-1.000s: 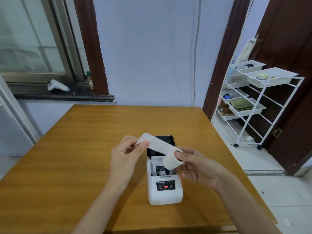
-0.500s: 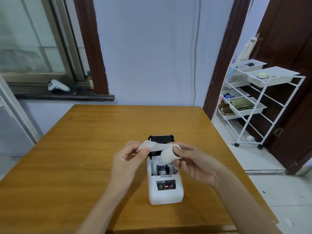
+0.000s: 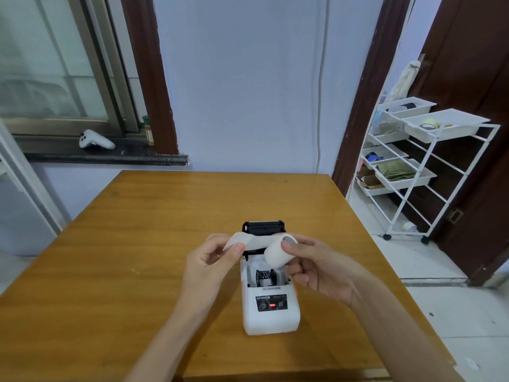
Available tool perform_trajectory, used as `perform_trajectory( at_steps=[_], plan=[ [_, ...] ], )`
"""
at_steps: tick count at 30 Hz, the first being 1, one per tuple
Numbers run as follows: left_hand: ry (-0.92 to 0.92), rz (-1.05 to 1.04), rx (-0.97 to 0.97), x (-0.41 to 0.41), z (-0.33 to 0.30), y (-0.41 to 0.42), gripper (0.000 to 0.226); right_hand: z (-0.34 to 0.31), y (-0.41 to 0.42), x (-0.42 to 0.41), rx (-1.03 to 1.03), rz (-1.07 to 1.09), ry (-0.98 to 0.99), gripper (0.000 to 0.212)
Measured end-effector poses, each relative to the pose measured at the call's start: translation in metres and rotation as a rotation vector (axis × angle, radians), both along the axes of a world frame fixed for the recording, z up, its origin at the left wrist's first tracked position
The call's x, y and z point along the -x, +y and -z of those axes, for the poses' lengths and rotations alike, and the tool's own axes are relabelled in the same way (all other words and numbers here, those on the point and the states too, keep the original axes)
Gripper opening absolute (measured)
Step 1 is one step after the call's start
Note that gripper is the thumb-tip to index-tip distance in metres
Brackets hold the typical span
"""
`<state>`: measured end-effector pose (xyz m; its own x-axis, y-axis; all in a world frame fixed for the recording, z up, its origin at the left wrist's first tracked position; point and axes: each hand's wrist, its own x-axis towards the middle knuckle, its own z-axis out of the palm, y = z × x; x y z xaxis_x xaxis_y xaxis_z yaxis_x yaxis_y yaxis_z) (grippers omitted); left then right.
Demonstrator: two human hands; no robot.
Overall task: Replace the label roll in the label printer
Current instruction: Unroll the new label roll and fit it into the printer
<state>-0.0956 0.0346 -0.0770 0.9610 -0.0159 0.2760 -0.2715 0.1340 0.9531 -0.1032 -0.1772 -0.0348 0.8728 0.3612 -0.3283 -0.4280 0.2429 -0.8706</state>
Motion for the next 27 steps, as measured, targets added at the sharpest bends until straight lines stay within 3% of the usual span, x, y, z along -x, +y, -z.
perform_trajectory(
  at_steps=[6, 13, 20, 25, 27],
  plan=[
    [-0.01, 0.006, -0.005, 0.0, -0.002, -0.001, 0.008, -0.003, 0.003, 0.002, 0.101, 0.031, -0.041, 0.049],
    [-0.013, -0.009, -0.017, -0.002, -0.003, -0.002, 0.012, -0.007, 0.008, 0.003, 0.132, 0.07, -0.023, 0.011],
    [-0.01, -0.014, -0.031, -0.002, -0.002, -0.005, 0.012, -0.009, 0.017, 0.009, 0.307, 0.091, -0.12, 0.022],
    [-0.002, -0.028, -0.015, -0.002, -0.002, -0.005, 0.01, -0.011, 0.018, 0.008, 0.331, 0.067, -0.159, 0.015],
    [0.001, -0.028, -0.011, -0.002, -0.003, -0.005, 0.01, -0.01, 0.017, 0.007, 0.351, 0.01, -0.184, 0.022]
  ],
)
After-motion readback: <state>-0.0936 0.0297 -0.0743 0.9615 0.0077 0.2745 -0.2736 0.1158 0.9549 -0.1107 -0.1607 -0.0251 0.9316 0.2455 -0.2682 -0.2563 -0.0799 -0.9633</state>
